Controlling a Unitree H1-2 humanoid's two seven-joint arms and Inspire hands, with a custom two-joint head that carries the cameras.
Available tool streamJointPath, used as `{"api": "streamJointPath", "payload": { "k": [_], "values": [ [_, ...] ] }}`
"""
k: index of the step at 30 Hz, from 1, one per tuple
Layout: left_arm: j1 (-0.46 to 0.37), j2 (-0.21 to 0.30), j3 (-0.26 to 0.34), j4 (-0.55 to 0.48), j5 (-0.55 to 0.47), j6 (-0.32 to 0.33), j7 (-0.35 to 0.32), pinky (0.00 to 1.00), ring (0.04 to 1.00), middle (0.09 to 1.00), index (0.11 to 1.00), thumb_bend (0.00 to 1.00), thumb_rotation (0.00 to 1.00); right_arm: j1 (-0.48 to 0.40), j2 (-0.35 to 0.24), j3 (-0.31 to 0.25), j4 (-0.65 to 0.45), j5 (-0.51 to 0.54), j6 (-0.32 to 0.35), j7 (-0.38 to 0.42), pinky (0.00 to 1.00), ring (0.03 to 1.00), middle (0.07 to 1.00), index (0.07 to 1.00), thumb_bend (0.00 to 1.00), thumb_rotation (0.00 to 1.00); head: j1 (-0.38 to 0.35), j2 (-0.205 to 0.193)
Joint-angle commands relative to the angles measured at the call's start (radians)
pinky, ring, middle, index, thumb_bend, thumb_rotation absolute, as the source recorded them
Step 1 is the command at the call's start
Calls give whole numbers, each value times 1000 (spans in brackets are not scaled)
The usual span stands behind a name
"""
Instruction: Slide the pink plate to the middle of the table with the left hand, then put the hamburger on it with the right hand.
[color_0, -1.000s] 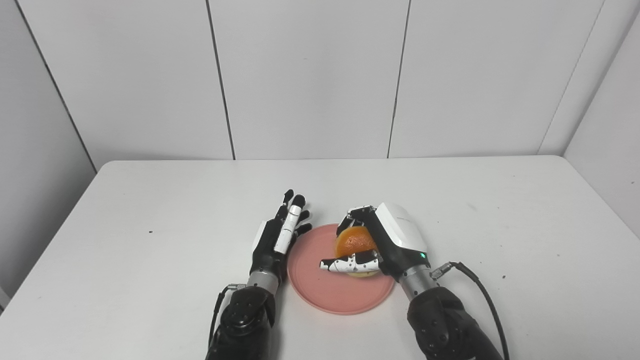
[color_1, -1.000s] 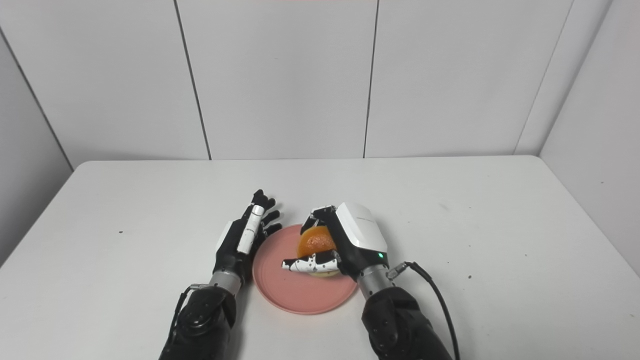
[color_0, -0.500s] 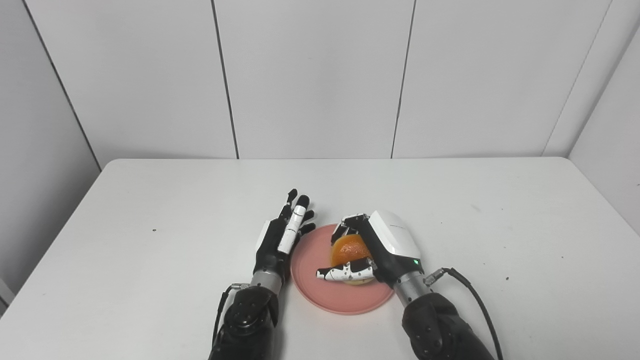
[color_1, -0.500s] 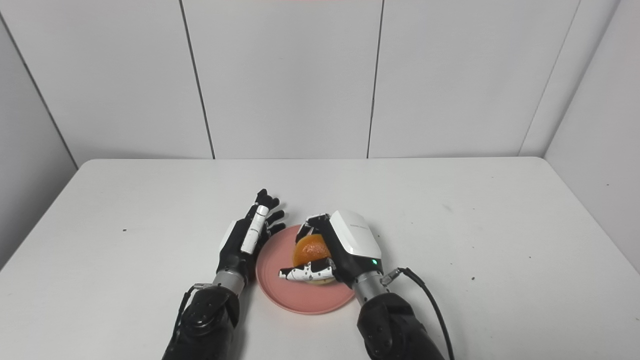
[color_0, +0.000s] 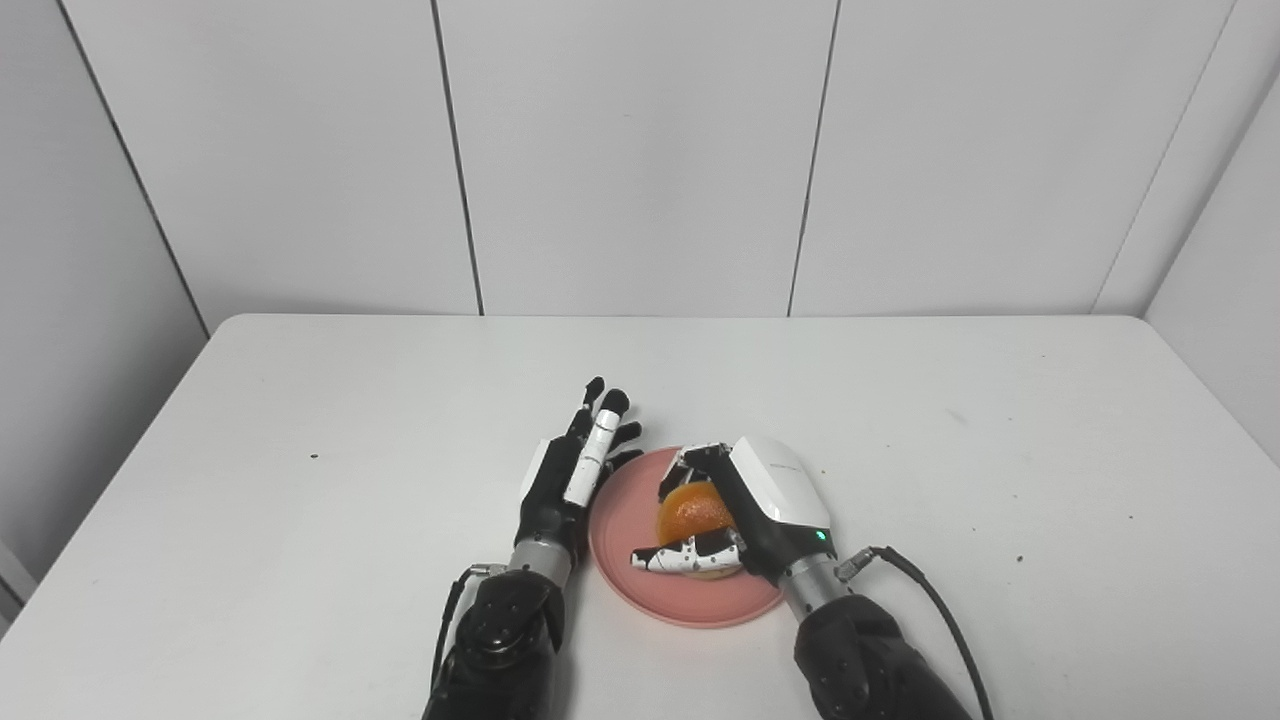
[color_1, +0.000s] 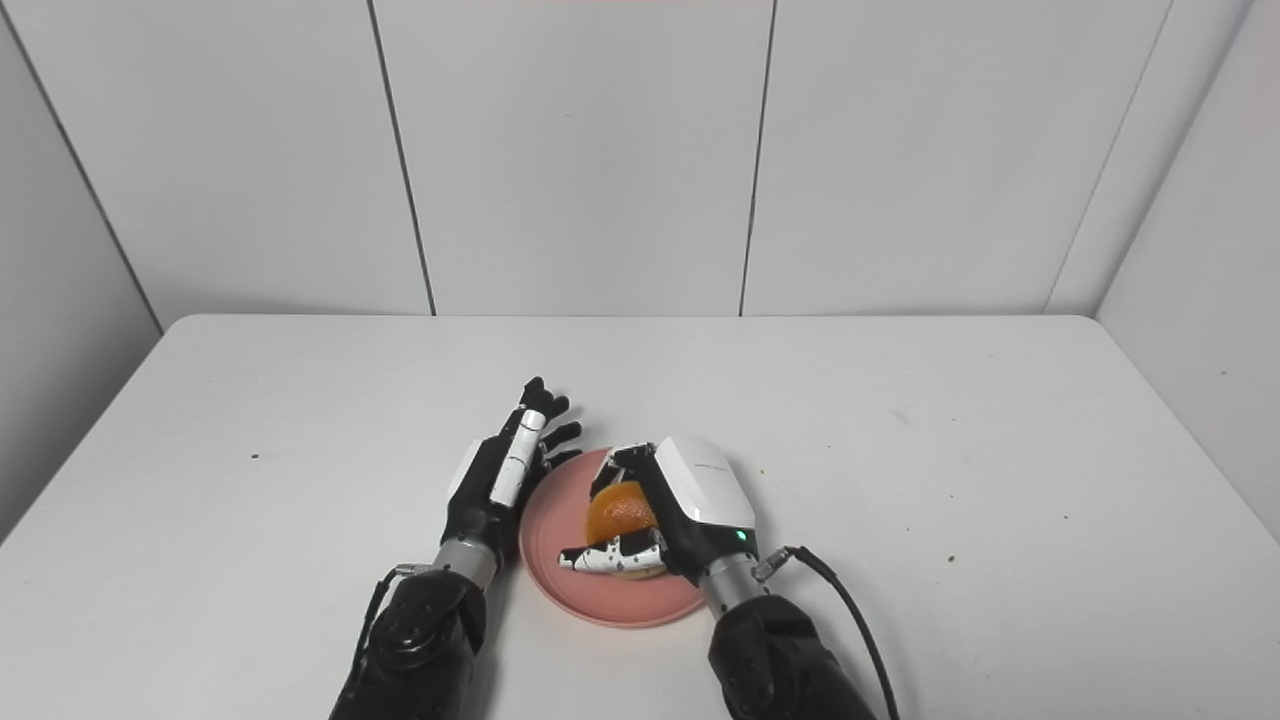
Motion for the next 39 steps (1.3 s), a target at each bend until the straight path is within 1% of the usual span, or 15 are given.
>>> {"api": "streamJointPath", "payload": {
  "k": [1, 3, 5, 6, 7, 8, 10, 12, 14, 15, 17, 22, 26, 34, 39],
  "values": [
    [0, -12, -6, 13, 7, 24, 3, 763, 855, 925, 985, 780, 862, -31, -1, 4, -7, -10, -42, -18, 187, 243, 323, 384, 594, 246, 1, -1],
    [-1, -11, -5, 17, 2, 21, -3, 741, 842, 922, 985, 765, 857, -31, -4, 5, -6, -13, -52, -29, 188, 247, 328, 388, 604, 255, -1, -1],
    [-3, -8, -6, 18, 0, 27, -8, 724, 853, 925, 986, 768, 860, -29, -6, 2, -7, -6, -64, -33, 188, 251, 340, 389, 628, 288, -2, -1],
    [-3, -7, -6, 17, 1, 32, -9, 711, 860, 926, 990, 767, 867, -28, -7, 0, -8, -1, -69, -31, 216, 286, 385, 420, 692, 383, -2, -1],
    [-3, -6, -5, 16, -3, 35, -13, 711, 867, 929, 993, 767, 868, -26, -10, -1, -13, 3, -71, -25, 250, 321, 422, 450, 733, 446, -2, -1],
    [-3, -7, -4, 16, -9, 32, -17, 734, 881, 938, 998, 773, 857, -25, -16, 2, -20, -1, -69, -17, 391, 449, 524, 540, 809, 575, -2, -1],
    [-1, -9, -2, 16, -16, 23, -24, 745, 886, 941, 1000, 776, 851, -22, -26, 8, -29, -10, -66, -7, 457, 507, 569, 579, 839, 629, -2, -1],
    [-1, -9, 1, 21, -22, 8, -32, 753, 889, 945, 1000, 765, 843, -23, -34, 15, -31, -19, -74, -8, 577, 621, 663, 648, 878, 721, -3, -2],
    [-2, -9, 3, 27, -23, -2, -36, 758, 890, 943, 996, 749, 840, -23, -41, 21, -28, -25, -81, -14, 671, 708, 721, 683, 894, 777, -4, -2],
    [-2, -9, 3, 27, -22, 0, -36, 765, 891, 937, 998, 753, 841, -22, -44, 23, -29, -25, -79, -12, 740, 758, 748, 698, 906, 816, -4, -2],
    [-5, -8, 0, 27, -10, 2, -31, 767, 891, 933, 1000, 758, 849, -22, -48, 25, -32, -26, -72, -4, 794, 782, 759, 706, 925, 860, -5, -2],
    [-8, -5, -7, 30, 5, 2, -25, 784, 891, 941, 998, 771, 860, -21, -57, 32, -37, -41, -63, 4, 821, 789, 764, 710, 941, 900, -5, -3],
    [-8, -5, -9, 27, 9, 11, -22, 795, 889, 948, 1000, 784, 870, -22, -64, 38, -34, -55, -72, -1, 870, 790, 749, 707, 930, 943, -6, -2],
    [-10, -3, -8, 29, 4, 7, -27, 806, 900, 953, 1000, 778, 867, -24, -66, 38, -37, -66, -78, -12, 917, 820, 752, 705, 914, 951, -6, 0],
    [-7, -6, -2, 18, -11, 24, -34, 815, 910, 949, 1000, 755, 866, -35, -67, 39, -37, -76, -85, -25, 928, 841, 780, 706, 912, 935, -8, -1]
  ]
}}
